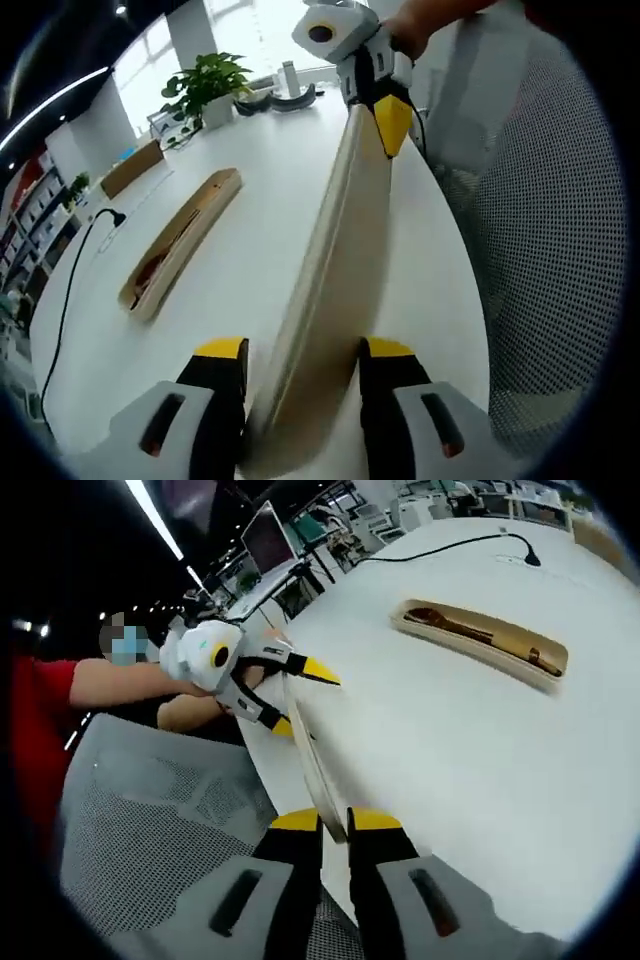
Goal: Arrange the utensils inside the cutlery case until each visible utensil rests in its matching compartment.
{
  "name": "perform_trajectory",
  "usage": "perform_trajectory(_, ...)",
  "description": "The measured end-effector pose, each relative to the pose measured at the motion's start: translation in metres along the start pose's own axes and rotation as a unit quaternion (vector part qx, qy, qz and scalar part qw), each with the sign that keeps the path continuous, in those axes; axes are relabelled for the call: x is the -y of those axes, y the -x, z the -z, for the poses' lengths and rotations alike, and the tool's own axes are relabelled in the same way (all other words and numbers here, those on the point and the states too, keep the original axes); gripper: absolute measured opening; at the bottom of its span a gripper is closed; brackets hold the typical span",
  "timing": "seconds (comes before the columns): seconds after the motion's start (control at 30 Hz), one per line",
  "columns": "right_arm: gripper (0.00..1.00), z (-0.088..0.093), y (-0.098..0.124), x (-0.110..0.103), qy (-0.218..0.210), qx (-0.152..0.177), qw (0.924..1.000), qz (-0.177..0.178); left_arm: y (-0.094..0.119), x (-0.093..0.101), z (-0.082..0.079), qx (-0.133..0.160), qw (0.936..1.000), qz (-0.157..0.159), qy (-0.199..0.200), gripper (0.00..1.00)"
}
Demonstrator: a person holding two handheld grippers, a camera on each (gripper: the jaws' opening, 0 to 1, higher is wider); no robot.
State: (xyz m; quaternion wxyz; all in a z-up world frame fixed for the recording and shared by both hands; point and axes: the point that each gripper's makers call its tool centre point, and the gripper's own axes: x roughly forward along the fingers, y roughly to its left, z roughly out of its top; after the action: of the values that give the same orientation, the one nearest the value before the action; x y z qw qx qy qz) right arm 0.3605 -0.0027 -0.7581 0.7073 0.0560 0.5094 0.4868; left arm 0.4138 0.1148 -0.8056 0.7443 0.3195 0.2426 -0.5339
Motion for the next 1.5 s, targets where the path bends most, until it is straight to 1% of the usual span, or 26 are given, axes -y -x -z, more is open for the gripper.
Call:
perform_trajectory(0.07, 0.07, 0.002, 0.000, 0.002, -0.060, -0.010, 0.9981, -0.003, 0.000, 0.001, 0.000, -0.001, 1.0000, 0.000, 0.006, 0.49)
perform_trajectory(0.17, 0.07, -0.002, 0.003, -0.001, -0.096, -0.006, 0.9951, -0.022, 0.000, 0.005, -0.001, -0.001, 1.0000, 0.007, 0.006, 0.49)
perform_trajectory(0.2, 0.08, -0.004, 0.005, -0.001, -0.115, 0.001, 0.9930, -0.028, -0.001, 0.006, -0.001, 0.000, 1.0000, 0.007, 0.003, 0.49)
perform_trajectory(0.27, 0.07, -0.007, 0.007, -0.005, -0.132, 0.013, 0.9903, -0.040, -0.001, 0.008, -0.002, -0.003, 1.0000, 0.008, 0.005, 0.52)
perform_trajectory(0.3, 0.06, -0.008, 0.008, -0.004, -0.169, 0.016, 0.9847, -0.042, -0.001, 0.009, -0.004, -0.002, 1.0000, 0.006, 0.000, 0.52)
perform_trajectory(0.33, 0.05, -0.013, 0.009, -0.008, -0.207, 0.026, 0.9762, -0.060, -0.002, 0.012, -0.003, -0.006, 1.0000, 0.008, 0.002, 0.50)
perform_trajectory(0.37, 0.04, -0.015, 0.014, -0.012, -0.238, 0.021, 0.9664, -0.094, -0.003, 0.012, -0.004, -0.005, 1.0000, 0.003, 0.005, 0.50)
perform_trajectory(0.4, 0.04, -0.026, 0.012, -0.007, -0.258, 0.054, 0.9605, -0.090, -0.004, 0.013, -0.005, -0.003, 1.0000, 0.002, 0.005, 0.50)
perform_trajectory(0.43, 0.04, -0.028, 0.013, -0.004, -0.244, 0.068, 0.9636, -0.087, -0.004, 0.013, -0.006, -0.001, 0.9999, 0.002, 0.010, 0.49)
perform_trajectory(0.47, 0.04, -0.028, 0.013, -0.001, -0.236, 0.073, 0.9660, -0.078, -0.005, 0.014, -0.006, 0.001, 0.9998, 0.001, 0.018, 0.49)
perform_trajectory(0.5, 0.04, -0.024, 0.012, -0.002, -0.245, 0.058, 0.9644, -0.081, -0.006, 0.014, -0.007, 0.002, 0.9998, 0.002, 0.018, 0.49)
perform_trajectory(0.53, 0.04, -0.023, 0.011, -0.002, -0.247, 0.055, 0.9640, -0.082, -0.006, 0.015, -0.007, 0.003, 0.9998, 0.003, 0.020, 0.49)
perform_trajectory(0.6, 0.04, -0.022, 0.010, -0.009, -0.237, 0.062, 0.9666, -0.075, -0.007, 0.015, -0.008, -0.001, 0.9997, 0.008, 0.025, 0.49)
perform_trajectory(0.7, 0.05, -0.023, 0.009, -0.008, -0.240, 0.068, 0.9662, -0.064, -0.007, 0.018, -0.008, -0.016, 0.9994, 0.018, 0.023, 0.47)
perform_trajectory(0.77, 0.05, -0.023, 0.008, -0.006, -0.253, 0.076, 0.9627, -0.058, -0.007, 0.019, -0.009, -0.017, 0.9996, 0.018, 0.013, 0.46)
perform_trajectory(0.8, 0.06, -0.022, 0.008, -0.004, -0.254, 0.077, 0.9626, -0.057, -0.008, 0.019, -0.009, -0.017, 0.9996, 0.015, 0.016, 0.46)
perform_trajectory(0.9, 0.06, -0.024, 0.008, -0.001, -0.267, 0.096, 0.9573, -0.055, -0.008, 0.022, -0.009, -0.021, 0.9994, 0.011, 0.025, 0.45)
perform_trajectory(0.93, 0.06, -0.025, 0.008, 0.001, -0.267, 0.101, 0.9571, -0.049, -0.009, 0.026, -0.009, -0.018, 0.9983, 0.017, 0.053, 0.45)
perform_trajectory(1.0, 0.07, -0.023, 0.008, 0.005, -0.260, 0.101, 0.9596, -0.033, -0.011, 0.029, -0.013, 0.000, 0.9973, 0.018, 0.071, 0.45)
perform_trajectory(1.03, 0.08, -0.020, 0.008, 0.007, -0.255, 0.099, 0.9616, -0.023, -0.011, 0.030, -0.013, 0.003, 0.9976, 0.017, 0.068, 0.45)
perform_trajectory(1.17, 0.07, -0.019, 0.010, 0.005, -0.267, 0.107, 0.9570, -0.037, -0.011, 0.030, -0.015, -0.007, 0.9978, 0.012, 0.064, 0.45)
perform_trajectory(1.27, 0.07, -0.019, 0.009, 0.013, -0.269, 0.106, 0.9569, -0.033, -0.012, 0.031, -0.013, -0.018, 0.9956, 0.017, 0.091, 0.46)
perform_trajectory(1.3, 0.07, -0.018, 0.009, 0.014, -0.274, 0.105, 0.9556, -0.032, -0.012, 0.030, -0.013, -0.017, 0.9953, 0.016, 0.094, 0.47)
perform_trajectory(1.33, 0.07, -0.018, 0.007, 0.017, -0.285, 0.105, 0.9521, -0.040, -0.012, 0.030, -0.013, -0.015, 0.9957, 0.014, 0.090, 0.47)
perform_trajectory(1.4, 0.07, -0.017, 0.007, 0.019, -0.282, 0.107, 0.9527, -0.035, -0.011, 0.029, -0.011, -0.010, 0.9939, 0.007, 0.109, 0.48)
perform_trajectory(1.5, 0.07, -0.015, 0.007, 0.021, -0.285, 0.106, 0.9520, -0.037, -0.011, 0.031, -0.012, 0.000, 0.9947, 0.008, 0.103, 0.48)
